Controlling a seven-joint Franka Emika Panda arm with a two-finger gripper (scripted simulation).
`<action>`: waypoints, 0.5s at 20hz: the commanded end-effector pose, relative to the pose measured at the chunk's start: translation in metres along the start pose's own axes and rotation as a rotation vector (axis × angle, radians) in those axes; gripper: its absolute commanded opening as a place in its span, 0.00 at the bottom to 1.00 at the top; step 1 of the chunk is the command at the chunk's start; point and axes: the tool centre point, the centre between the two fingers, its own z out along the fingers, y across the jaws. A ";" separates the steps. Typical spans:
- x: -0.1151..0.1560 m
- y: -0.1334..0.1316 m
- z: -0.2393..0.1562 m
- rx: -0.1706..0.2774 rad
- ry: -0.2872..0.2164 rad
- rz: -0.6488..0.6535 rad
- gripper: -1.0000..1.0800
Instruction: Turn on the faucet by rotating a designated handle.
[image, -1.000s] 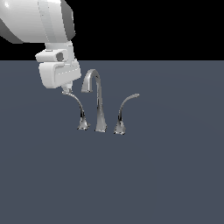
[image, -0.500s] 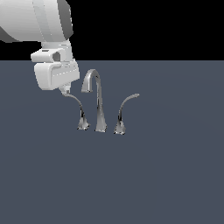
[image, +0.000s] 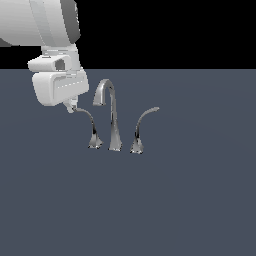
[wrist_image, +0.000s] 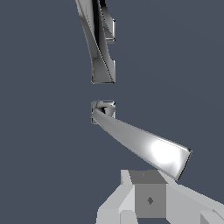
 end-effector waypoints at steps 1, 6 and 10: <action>0.007 0.004 0.000 -0.003 0.002 0.001 0.00; 0.023 0.012 0.000 -0.005 0.002 0.002 0.00; 0.036 0.018 0.000 -0.007 0.001 0.003 0.00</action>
